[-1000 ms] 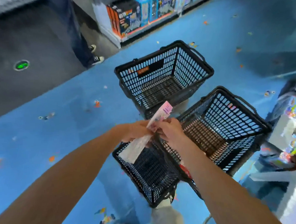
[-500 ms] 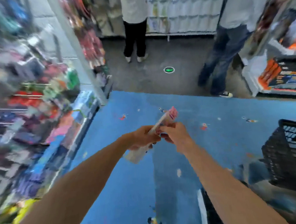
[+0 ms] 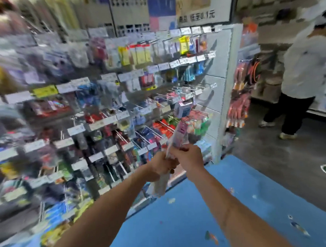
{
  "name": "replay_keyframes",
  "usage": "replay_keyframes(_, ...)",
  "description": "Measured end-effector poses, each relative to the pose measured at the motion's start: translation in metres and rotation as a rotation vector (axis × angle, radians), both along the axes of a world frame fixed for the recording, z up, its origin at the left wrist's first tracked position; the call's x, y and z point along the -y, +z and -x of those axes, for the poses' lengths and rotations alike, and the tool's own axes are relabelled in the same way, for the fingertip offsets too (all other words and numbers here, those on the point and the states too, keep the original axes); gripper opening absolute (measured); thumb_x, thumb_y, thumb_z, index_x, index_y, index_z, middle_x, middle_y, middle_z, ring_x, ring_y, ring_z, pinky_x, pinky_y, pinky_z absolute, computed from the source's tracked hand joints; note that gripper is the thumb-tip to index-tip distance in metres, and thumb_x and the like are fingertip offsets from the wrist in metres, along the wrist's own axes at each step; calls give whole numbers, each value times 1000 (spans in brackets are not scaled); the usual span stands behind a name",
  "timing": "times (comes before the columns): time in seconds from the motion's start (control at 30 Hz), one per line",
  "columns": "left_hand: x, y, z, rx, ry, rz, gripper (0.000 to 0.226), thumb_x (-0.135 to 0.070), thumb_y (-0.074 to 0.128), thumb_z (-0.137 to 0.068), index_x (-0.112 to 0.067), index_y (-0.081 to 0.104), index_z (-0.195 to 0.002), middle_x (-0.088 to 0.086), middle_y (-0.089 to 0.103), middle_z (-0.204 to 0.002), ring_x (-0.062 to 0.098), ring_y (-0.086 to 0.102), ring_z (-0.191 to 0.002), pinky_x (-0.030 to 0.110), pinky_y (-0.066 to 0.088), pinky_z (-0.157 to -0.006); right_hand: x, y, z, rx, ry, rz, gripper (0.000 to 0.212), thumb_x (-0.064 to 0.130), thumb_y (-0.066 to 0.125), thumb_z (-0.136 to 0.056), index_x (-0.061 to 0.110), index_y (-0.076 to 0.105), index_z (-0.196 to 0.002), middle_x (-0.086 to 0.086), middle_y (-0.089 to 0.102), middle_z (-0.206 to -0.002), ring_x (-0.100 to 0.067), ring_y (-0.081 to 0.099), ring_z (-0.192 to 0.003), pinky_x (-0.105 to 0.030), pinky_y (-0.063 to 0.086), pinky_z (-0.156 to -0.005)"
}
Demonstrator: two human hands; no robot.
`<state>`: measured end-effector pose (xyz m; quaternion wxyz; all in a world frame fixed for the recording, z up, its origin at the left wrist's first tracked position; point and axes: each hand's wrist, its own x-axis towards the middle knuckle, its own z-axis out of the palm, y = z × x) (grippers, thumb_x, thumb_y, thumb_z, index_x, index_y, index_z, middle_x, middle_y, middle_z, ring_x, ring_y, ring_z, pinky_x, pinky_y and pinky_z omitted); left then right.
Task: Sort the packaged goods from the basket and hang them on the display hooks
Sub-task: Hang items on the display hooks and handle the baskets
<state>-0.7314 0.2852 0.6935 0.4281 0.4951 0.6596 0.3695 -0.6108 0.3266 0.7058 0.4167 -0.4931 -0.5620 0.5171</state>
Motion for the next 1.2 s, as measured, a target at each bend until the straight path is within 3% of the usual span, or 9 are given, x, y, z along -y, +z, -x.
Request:
replay_keyframes(0.23,-37,28,65,-18,328,-151,41,18,46,-96,-8,57,-66,-8,59,-46,5,56,-45,20,45,-47,-62,32,92,56,221,-112,25,34,84,-76,19,69,-62,8,65,-56,-14,61,-58,-28,43,-52)
replay_keyframes(0.4,-55,47,105,41,518,-275,32,18,57,-94,-8,62,-75,0,65,-63,2,65,-57,12,48,-54,-94,64,143,34,407,-137,27,34,86,-78,24,63,-67,6,65,-71,-17,64,-72,-41,56,-78)
replay_keyframes(0.53,-53,53,132,102,543,-355,22,2,63,-78,3,67,-100,17,70,-95,19,70,-89,29,55,-84,-101,72,174,28,509,-184,33,35,87,-75,19,58,-81,3,64,-79,-20,63,-76,-39,53,-71)
replay_keyframes(0.63,-53,57,144,-5,584,-319,33,20,53,-93,11,59,-124,9,67,-104,9,69,-93,17,55,-76,-102,73,196,68,544,-256,43,41,89,-70,19,53,-81,4,60,-76,-17,58,-69,-32,48,-61)
replay_keyframes(0.77,-55,60,161,36,608,-339,31,21,48,-96,4,65,-116,10,72,-109,23,66,-113,25,55,-92,-107,77,223,65,585,-276,37,38,89,-70,17,61,-82,4,68,-79,-16,65,-73,-37,56,-70)
replay_keyframes(0.87,-52,68,177,102,585,-298,9,-6,64,-99,-4,72,-101,15,76,-98,18,72,-94,37,60,-93,-115,80,244,10,642,-184,25,29,88,-75,17,69,-85,0,73,-85,-21,70,-80,-39,58,-71)
replay_keyframes(0.97,-51,77,189,145,508,-286,28,-29,63,-99,-5,69,-88,14,67,-83,18,61,-72,33,54,-71,-123,77,262,-42,632,-113,15,25,84,-77,17,75,-86,1,76,-86,-23,73,-83,-42,61,-74)
replay_keyframes(1.07,-50,80,204,185,462,-302,53,-48,63,-96,5,65,-89,14,66,-85,23,61,-78,39,50,-82,-131,77,273,-75,618,-55,8,21,77,-87,15,73,-92,-4,76,-90,-24,73,-86,-36,57,-73)
replay_keyframes(1.2,-46,80,226,210,522,-301,33,-38,55,-104,-10,71,-103,10,70,-110,25,65,-106,37,51,-97,-133,77,287,-180,673,46,13,21,68,-97,11,68,-105,-7,73,-99,-18,69,-89,-30,52,-67)
